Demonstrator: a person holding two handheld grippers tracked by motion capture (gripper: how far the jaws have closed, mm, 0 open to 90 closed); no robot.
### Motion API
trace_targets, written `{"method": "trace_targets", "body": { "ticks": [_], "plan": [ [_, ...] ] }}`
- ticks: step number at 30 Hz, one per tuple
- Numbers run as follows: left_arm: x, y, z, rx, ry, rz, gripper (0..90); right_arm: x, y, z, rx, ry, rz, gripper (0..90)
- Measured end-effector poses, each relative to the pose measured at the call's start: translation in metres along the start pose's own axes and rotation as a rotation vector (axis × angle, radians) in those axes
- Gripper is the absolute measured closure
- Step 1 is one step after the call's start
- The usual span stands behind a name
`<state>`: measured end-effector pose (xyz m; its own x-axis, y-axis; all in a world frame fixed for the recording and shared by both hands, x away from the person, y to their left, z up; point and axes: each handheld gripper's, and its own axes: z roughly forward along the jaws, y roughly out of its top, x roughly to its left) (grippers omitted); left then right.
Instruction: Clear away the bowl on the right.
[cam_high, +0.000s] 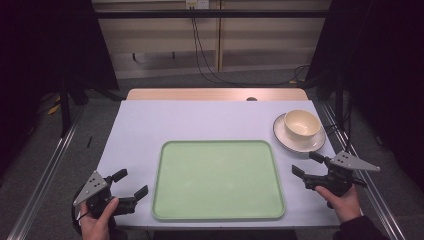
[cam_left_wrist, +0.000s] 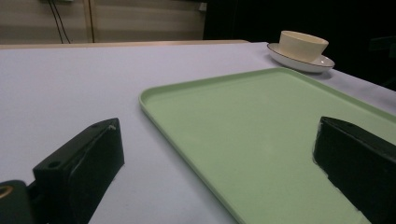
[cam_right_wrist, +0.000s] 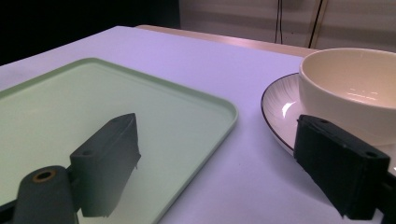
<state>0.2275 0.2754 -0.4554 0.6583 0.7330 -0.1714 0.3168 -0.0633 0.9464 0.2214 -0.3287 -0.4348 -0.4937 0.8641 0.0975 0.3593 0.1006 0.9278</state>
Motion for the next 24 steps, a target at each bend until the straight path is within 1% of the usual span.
{"method": "trace_targets", "body": {
  "ticks": [4, 6, 7, 10, 12, 15, 16, 17, 18, 22, 23, 24],
  "plan": [
    [0.000, 0.000, 0.000, 0.002, -0.002, 0.001, 1.9, 0.000, 0.000, 0.002, 0.018, -0.001, -0.012, 14.0],
    [0.000, 0.000, 0.000, 0.002, -0.001, 0.001, 1.9, 0.000, 0.000, 0.002, 0.023, 0.002, -0.008, 14.0],
    [0.000, 0.000, 0.000, 0.002, 0.000, 0.000, 1.9, 0.000, 0.000, 0.003, 0.036, 0.006, -0.017, 14.0],
    [0.000, 0.000, 0.000, 0.002, 0.002, 0.000, 1.9, -0.001, -0.001, 0.005, 0.045, 0.006, -0.028, 14.0],
    [0.000, 0.000, 0.000, 0.002, 0.003, -0.001, 1.9, -0.003, 0.001, 0.004, 0.054, -0.002, -0.033, 13.9],
    [0.000, 0.000, -0.001, 0.002, 0.003, -0.002, 1.9, -0.006, 0.002, 0.003, 0.052, -0.010, -0.029, 13.9],
    [0.000, 0.000, -0.001, 0.004, 0.005, 0.001, 1.9, -0.008, 0.002, 0.003, 0.062, -0.012, -0.038, 13.9],
    [0.000, 0.000, -0.001, 0.004, 0.005, 0.001, 1.9, -0.009, 0.002, 0.004, 0.066, -0.010, -0.029, 13.9],
    [0.000, 0.000, -0.001, 0.006, 0.002, 0.003, 1.9, -0.009, 0.003, 0.004, 0.083, -0.002, -0.017, 13.9],
    [0.000, 0.000, -0.001, 0.006, 0.009, 0.001, 1.9, -0.012, 0.004, 0.007, 0.114, 0.009, -0.015, 14.3],
    [0.000, 0.000, -0.001, 0.006, 0.010, 0.001, 1.9, -0.014, 0.005, 0.008, 0.110, 0.003, -0.017, 17.2],
    [0.000, 0.000, -0.001, 0.006, 0.010, 0.001, 1.9, -0.014, 0.005, 0.008, 0.110, 0.003, -0.017, 17.2]
  ]
}}
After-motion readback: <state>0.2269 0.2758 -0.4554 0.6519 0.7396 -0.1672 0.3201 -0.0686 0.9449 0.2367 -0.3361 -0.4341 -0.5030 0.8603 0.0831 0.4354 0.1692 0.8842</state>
